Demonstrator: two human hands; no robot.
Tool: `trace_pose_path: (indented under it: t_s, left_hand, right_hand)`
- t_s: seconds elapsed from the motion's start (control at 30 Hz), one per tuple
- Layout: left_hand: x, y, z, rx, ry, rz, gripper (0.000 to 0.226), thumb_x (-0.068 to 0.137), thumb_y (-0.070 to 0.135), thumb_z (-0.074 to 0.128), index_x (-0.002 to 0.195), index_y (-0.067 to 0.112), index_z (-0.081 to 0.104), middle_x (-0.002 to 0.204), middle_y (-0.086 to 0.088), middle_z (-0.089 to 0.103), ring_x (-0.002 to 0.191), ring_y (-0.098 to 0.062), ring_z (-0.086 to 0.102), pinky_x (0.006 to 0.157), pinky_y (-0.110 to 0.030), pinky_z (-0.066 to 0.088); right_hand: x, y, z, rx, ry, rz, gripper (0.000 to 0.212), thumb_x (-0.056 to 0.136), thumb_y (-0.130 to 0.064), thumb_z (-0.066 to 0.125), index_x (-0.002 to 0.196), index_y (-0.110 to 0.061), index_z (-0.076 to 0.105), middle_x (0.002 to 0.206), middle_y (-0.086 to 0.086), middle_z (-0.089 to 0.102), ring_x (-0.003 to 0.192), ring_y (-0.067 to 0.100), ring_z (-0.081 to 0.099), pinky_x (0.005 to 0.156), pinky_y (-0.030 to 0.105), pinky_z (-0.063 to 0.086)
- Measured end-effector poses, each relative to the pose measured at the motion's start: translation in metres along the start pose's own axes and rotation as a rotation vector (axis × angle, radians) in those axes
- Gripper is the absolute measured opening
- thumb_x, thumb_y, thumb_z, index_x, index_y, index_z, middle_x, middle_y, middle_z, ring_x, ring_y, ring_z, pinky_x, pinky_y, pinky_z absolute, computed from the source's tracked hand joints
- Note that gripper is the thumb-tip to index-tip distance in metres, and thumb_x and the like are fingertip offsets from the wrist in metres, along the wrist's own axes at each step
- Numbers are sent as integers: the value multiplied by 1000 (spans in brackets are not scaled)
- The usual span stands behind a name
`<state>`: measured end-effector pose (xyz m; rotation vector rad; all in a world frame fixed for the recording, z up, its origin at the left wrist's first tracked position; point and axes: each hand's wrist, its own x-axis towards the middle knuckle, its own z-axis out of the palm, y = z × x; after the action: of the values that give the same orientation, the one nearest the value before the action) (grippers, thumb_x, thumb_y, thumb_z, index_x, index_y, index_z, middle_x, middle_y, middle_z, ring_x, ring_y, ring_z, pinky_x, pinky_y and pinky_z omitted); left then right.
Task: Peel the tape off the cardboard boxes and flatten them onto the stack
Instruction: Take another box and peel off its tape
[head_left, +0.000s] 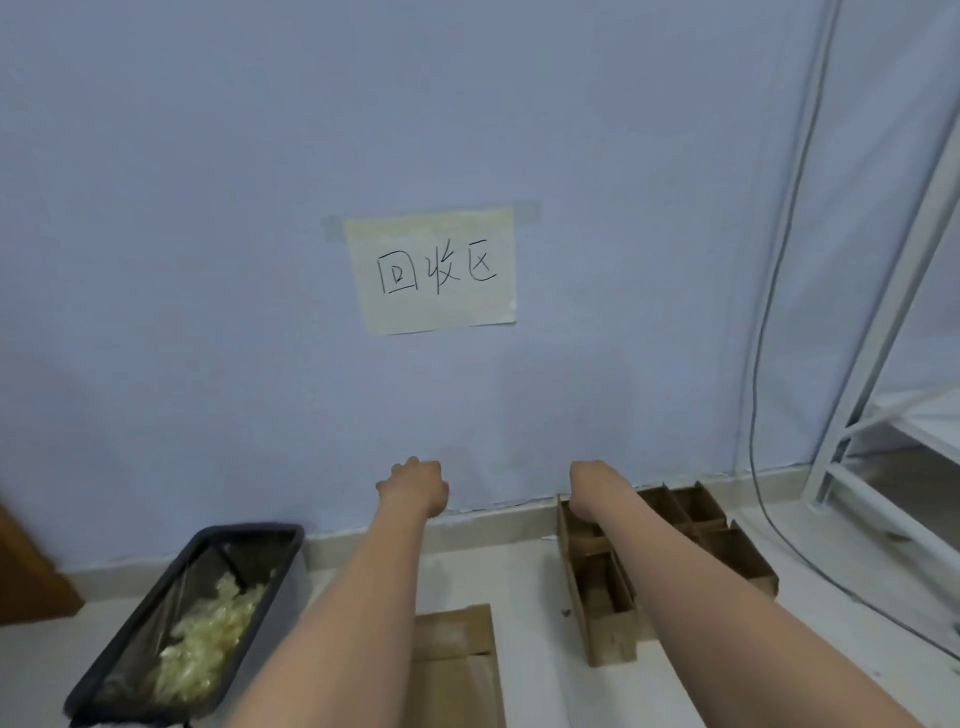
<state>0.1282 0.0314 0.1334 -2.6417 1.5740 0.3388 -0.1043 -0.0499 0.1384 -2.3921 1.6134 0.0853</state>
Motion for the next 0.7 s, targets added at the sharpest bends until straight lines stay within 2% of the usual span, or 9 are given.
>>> trace_pose_path:
  t_s: [0.23, 0.33, 0.4, 0.53, 0.7]
  left_hand:
    - [23, 95, 77, -7, -230, 159, 48, 101, 20, 45, 149, 16, 47, 152, -12, 45, 138, -32, 45, 111, -48, 43]
    - [41, 126, 118, -14, -291, 197, 48, 101, 19, 45, 149, 15, 47, 153, -13, 45, 138, -33, 46, 112, -46, 43]
    - [48, 143, 153, -15, -354, 242, 49, 102, 20, 46, 151, 18, 44, 153, -15, 41, 139, -34, 44, 113, -47, 41]
    - [57, 160, 219, -11, -468, 319, 58, 101, 16, 48, 156, 27, 35, 145, -16, 45, 130, -35, 49, 106, -46, 46]
    - [65, 160, 259, -37, -547, 342, 65, 100, 16, 54, 158, 27, 30, 147, -16, 47, 132, -34, 49, 106, -43, 46]
  right_hand:
    - [11, 41, 68, 44, -130, 78, 31, 94, -1, 47, 122, -7, 57, 124, 12, 60, 111, 29, 61, 82, 34, 49]
    - [27, 51, 105, 61, -201, 107, 32, 95, -2, 46, 124, -8, 58, 127, 12, 59, 115, 30, 60, 91, 37, 51]
    - [39, 56, 131, 81, -281, 114, 30, 96, -7, 52, 125, -9, 57, 128, 11, 59, 115, 29, 60, 93, 37, 52]
    - [56, 71, 179, 101, -388, 147, 34, 96, -9, 56, 130, -9, 55, 127, 11, 59, 114, 28, 61, 89, 34, 50]
    - [58, 83, 217, 106, -371, 195, 33, 98, -3, 47, 129, -8, 57, 130, 12, 59, 119, 26, 60, 94, 32, 50]
